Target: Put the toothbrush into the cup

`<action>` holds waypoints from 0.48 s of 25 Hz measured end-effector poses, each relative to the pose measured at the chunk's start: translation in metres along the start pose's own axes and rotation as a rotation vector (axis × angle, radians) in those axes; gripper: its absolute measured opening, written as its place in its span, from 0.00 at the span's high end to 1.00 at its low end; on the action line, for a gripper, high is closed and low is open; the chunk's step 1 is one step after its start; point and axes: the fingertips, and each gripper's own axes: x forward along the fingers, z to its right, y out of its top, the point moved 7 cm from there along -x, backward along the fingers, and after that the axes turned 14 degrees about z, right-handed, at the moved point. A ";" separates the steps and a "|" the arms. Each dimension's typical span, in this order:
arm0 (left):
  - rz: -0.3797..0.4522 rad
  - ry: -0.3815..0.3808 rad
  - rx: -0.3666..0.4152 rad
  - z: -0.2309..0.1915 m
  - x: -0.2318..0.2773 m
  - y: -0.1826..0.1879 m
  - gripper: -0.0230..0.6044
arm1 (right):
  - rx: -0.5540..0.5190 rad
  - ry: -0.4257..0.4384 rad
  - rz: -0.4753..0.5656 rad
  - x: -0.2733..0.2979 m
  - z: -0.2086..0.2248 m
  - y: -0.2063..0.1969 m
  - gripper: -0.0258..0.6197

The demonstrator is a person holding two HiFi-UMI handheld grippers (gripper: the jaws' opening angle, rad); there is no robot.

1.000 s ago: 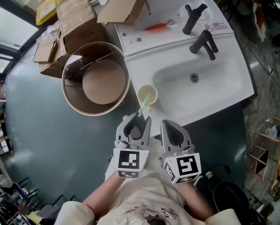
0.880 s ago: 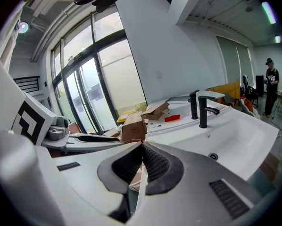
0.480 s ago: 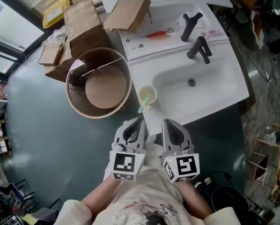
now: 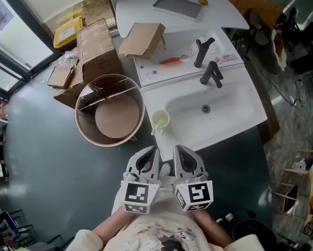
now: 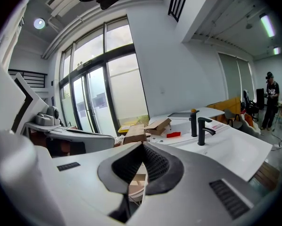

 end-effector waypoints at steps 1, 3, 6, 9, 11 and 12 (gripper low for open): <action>0.006 0.001 0.001 0.002 -0.004 0.002 0.94 | -0.002 0.002 0.005 -0.003 -0.003 0.001 0.93; 0.015 0.002 0.007 0.005 -0.012 0.005 0.94 | -0.006 0.008 0.015 -0.010 -0.008 0.004 0.93; 0.028 0.001 0.015 0.009 -0.023 0.008 0.94 | -0.015 0.018 0.032 -0.018 -0.015 0.008 0.93; 0.046 0.000 0.022 0.014 -0.034 0.012 0.94 | -0.016 0.020 0.055 -0.026 -0.017 0.014 0.93; 0.059 0.002 0.025 0.017 -0.041 0.015 0.94 | -0.022 0.016 0.074 -0.032 -0.018 0.019 0.93; 0.066 0.003 0.027 0.018 -0.043 0.016 0.94 | -0.025 0.012 0.084 -0.033 -0.018 0.021 0.93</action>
